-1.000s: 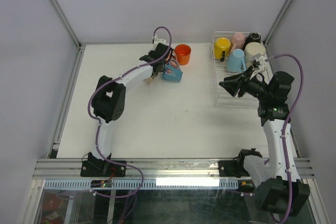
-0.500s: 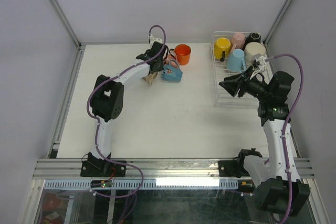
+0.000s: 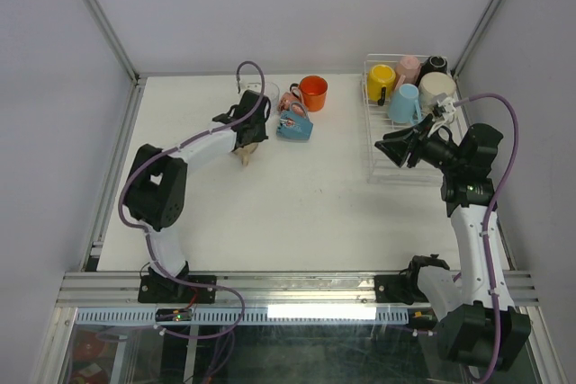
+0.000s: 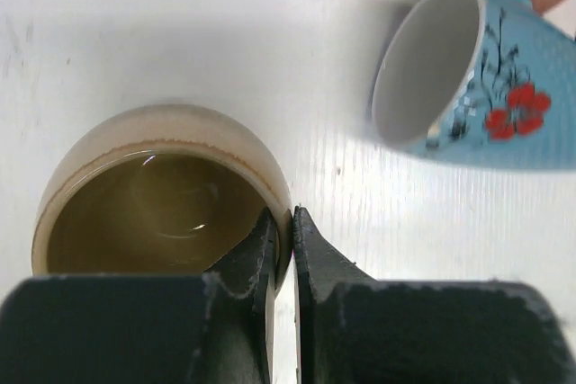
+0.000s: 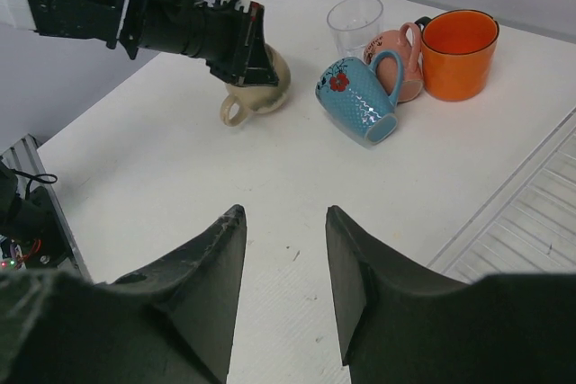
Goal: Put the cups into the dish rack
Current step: Pick up the cup at the center of the board.
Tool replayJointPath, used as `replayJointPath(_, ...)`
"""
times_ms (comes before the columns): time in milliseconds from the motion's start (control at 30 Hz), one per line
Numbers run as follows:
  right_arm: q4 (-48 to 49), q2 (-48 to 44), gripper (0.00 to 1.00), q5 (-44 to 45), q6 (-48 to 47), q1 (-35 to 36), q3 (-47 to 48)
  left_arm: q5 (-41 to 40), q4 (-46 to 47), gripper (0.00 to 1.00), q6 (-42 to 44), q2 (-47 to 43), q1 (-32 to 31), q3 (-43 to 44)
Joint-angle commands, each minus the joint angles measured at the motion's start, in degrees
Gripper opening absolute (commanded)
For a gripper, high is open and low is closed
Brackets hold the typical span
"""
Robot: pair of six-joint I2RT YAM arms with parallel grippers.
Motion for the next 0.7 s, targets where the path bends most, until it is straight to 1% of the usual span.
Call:
replayJointPath(0, 4.30, -0.49, 0.44, -1.52, 2.17, 0.44, -0.29, 3.12, 10.39, 0.00, -3.57, -14.55, 0.45, -8.07)
replayJointPath(167, 6.25, 0.47, 0.44, -2.94, 4.31, 0.77, -1.08, 5.71, 19.09, 0.00, -8.42, -26.97, 0.45, -22.49)
replayJointPath(200, 7.19, 0.62, 0.44, -3.27, 5.01, 0.94, -1.38, 6.42, 20.90, 0.00, -9.49, -30.70, 0.45, -25.15)
replayJointPath(367, 13.80, 1.17, 0.44, -5.42, 9.83, 2.17, -4.25, 11.12, 29.19, 0.00, -14.99, -42.20, 0.45, -36.08)
replayJointPath(533, 21.84, 1.52, 0.44, -7.38, 14.58, 3.20, -7.37, 16.55, 37.68, 0.00, -21.97, -49.55, 0.24, -44.30)
replayJointPath(667, 25.15, 2.68, 0.44, -7.38, 14.58, 4.17, -8.42, 18.18, 44.27, 0.00, -25.40, -53.19, -1.27, -49.43)
